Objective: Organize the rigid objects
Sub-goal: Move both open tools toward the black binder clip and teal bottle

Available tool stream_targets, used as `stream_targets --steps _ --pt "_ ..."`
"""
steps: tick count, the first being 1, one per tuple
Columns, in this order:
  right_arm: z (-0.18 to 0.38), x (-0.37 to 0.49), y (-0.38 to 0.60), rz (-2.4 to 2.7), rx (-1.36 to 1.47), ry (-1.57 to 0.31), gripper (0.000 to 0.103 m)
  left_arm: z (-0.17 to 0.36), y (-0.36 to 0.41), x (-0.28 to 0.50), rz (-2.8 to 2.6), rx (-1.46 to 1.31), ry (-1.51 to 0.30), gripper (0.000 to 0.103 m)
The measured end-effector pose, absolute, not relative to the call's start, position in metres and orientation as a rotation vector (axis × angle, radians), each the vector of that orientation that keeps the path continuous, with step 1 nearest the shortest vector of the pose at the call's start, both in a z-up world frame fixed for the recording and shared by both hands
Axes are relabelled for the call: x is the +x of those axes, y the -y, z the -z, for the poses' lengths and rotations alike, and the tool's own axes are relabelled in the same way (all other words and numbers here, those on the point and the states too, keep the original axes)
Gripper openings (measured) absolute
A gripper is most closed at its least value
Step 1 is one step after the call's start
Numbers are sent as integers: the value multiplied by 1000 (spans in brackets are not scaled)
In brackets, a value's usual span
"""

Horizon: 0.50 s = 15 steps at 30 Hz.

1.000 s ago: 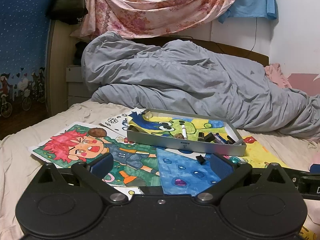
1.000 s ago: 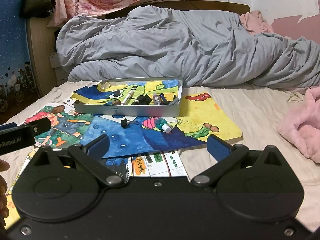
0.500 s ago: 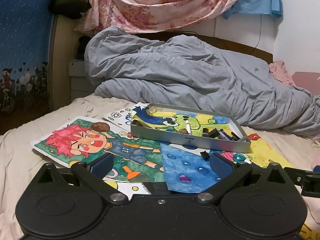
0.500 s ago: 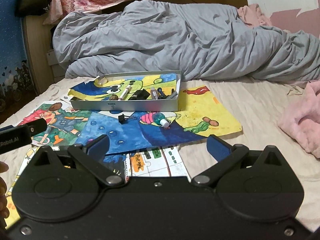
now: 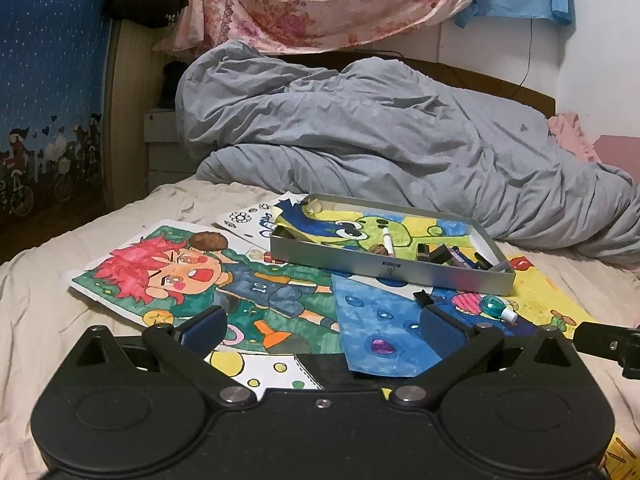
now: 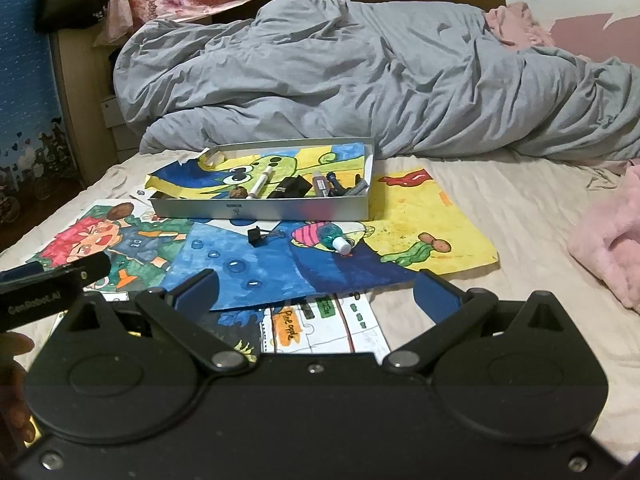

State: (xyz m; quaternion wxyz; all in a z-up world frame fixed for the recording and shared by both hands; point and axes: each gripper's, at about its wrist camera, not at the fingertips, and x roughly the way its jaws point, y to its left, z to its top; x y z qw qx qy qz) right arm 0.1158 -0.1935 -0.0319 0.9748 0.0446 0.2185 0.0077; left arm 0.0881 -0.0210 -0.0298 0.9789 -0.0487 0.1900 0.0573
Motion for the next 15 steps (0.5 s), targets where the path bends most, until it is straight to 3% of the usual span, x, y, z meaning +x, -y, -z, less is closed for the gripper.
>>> stream_targets --steps 15 --pt "24 175 217 -6 32 -437 102 36 34 133 -114 -70 -423 102"
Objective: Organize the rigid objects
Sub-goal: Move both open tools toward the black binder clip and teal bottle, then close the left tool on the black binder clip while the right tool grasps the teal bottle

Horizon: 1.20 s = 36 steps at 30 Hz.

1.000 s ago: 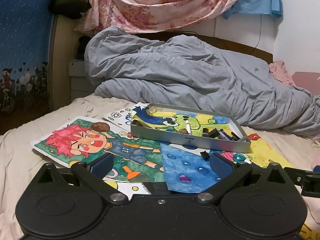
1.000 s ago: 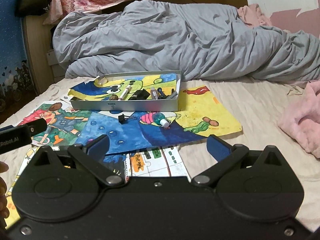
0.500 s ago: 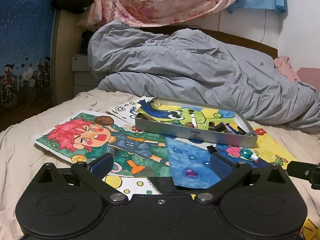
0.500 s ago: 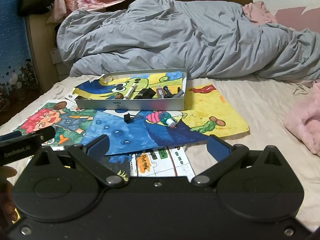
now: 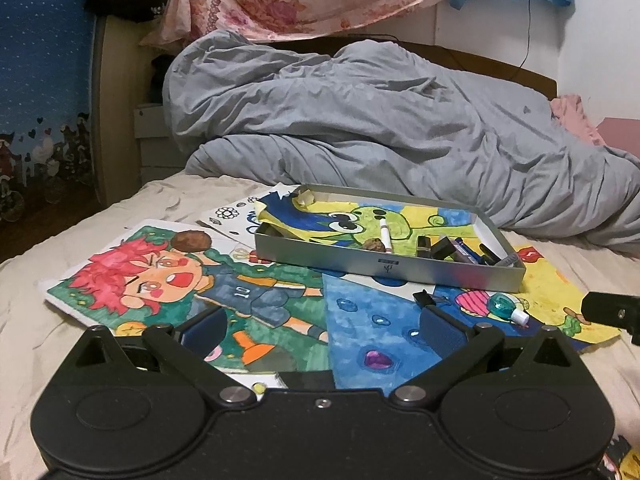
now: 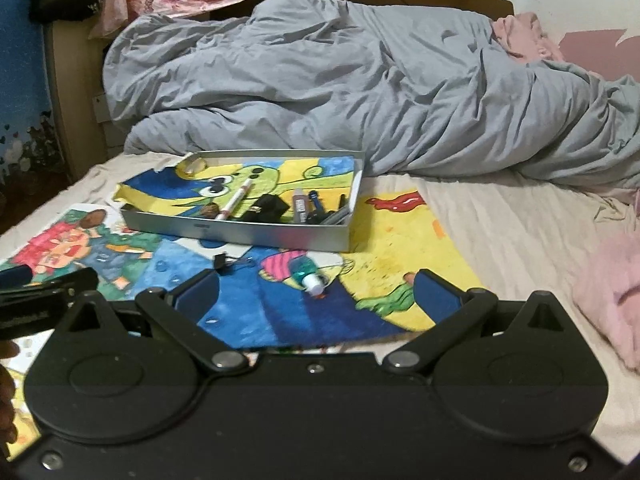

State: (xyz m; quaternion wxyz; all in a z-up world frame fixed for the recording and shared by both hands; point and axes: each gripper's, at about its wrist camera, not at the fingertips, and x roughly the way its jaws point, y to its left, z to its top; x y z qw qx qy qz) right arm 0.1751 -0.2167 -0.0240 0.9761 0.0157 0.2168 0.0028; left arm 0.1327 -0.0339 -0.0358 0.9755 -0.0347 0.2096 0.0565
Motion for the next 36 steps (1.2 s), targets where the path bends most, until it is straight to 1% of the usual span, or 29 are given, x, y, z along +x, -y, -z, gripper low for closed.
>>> stream_targets --steps 4,9,16,23,28,36 --pt "33 200 222 11 14 -484 102 39 40 152 -95 -66 -433 102" --pt "49 225 225 25 -31 -535 102 45 45 187 -51 -38 -490 102" --pt "62 250 218 1 -85 -549 102 55 45 225 -2 -11 -529 102" --pt "76 274 202 -4 -248 -525 102 68 45 255 84 -28 -566 102" --pt "83 288 204 -15 -233 -556 102 77 50 275 130 -24 -579 102" --pt "89 304 212 -72 -221 -587 102 87 65 294 220 60 -598 102"
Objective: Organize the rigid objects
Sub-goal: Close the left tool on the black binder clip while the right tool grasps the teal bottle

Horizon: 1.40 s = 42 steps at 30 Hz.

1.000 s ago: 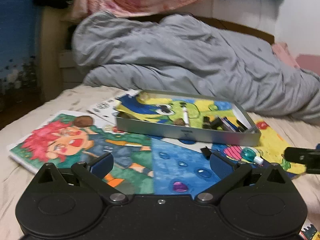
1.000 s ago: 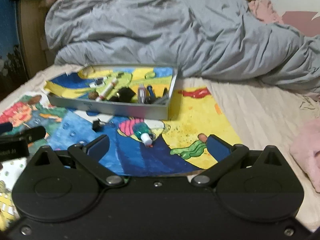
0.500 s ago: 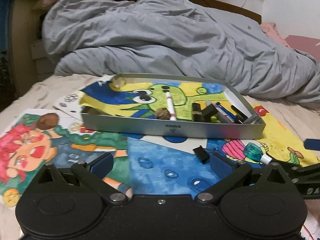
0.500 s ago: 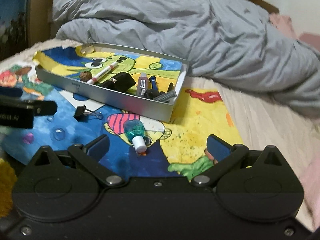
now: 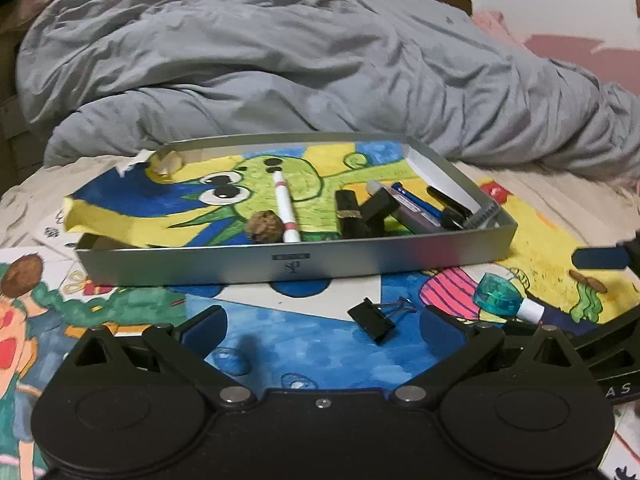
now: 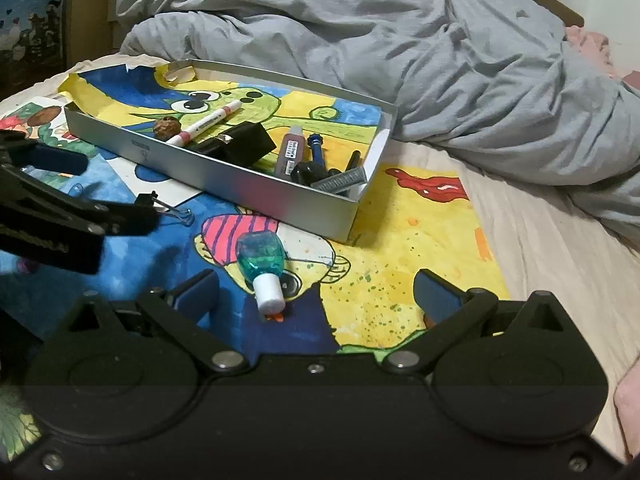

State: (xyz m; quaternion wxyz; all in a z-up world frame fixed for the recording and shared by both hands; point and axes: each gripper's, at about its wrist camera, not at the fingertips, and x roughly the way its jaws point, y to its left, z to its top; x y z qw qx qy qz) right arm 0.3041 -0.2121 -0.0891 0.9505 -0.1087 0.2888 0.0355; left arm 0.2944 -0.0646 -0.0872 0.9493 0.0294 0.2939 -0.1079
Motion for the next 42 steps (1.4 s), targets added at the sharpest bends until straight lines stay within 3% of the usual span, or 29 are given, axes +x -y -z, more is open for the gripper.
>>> stream_targets --steps 17,26,29,34,42 --pt "92 315 214 -171 -191 -616 102 94 75 317 328 92 -679 94" --pt "88 310 206 -205 -256 -607 102 93 73 315 326 90 -661 78" --pt "87 310 208 -232 -226 -625 102 92 73 312 331 105 -649 67" --pt "85 311 211 -263 -191 -642 87 89 80 310 393 147 -652 43" --pt "82 312 212 -276 -168 -642 50 88 82 313 421 167 -680 35"
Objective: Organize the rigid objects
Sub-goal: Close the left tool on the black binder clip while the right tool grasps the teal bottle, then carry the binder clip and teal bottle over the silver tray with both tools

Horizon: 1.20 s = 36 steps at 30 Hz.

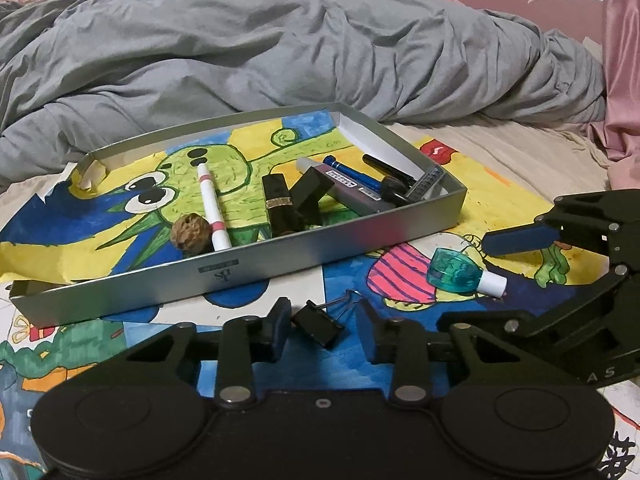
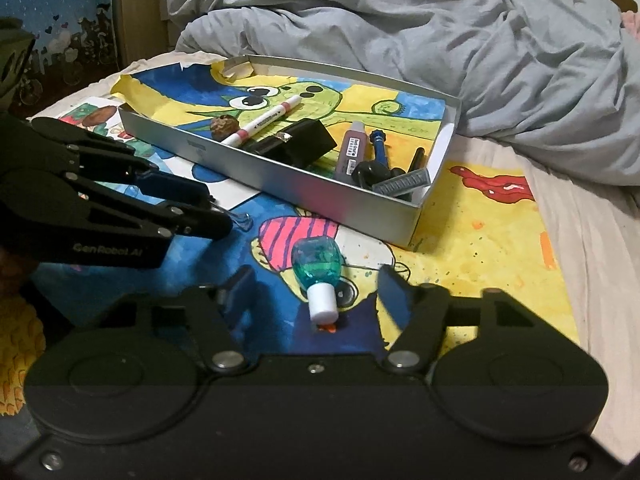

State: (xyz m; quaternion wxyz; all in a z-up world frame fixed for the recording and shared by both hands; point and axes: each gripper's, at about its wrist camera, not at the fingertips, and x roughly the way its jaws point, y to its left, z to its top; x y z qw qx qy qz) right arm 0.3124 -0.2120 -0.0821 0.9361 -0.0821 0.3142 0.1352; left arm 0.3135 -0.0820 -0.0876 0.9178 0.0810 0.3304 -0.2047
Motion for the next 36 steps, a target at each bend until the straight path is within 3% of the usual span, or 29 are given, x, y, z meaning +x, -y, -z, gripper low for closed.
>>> stream_targets --steps 4,9,24,36 --pt "81 313 213 -275 -154 -641 43 87 82 313 424 167 -682 31" --pt "83 315 214 -264 -148 -628 20 87 82 312 424 167 -682 30" --pt "71 312 208 -284 -167 -588 20 76 83 298 386 194 -665 30" --pt "42 299 225 -250 -60 -388 20 36 82 298 311 177 -547 30"
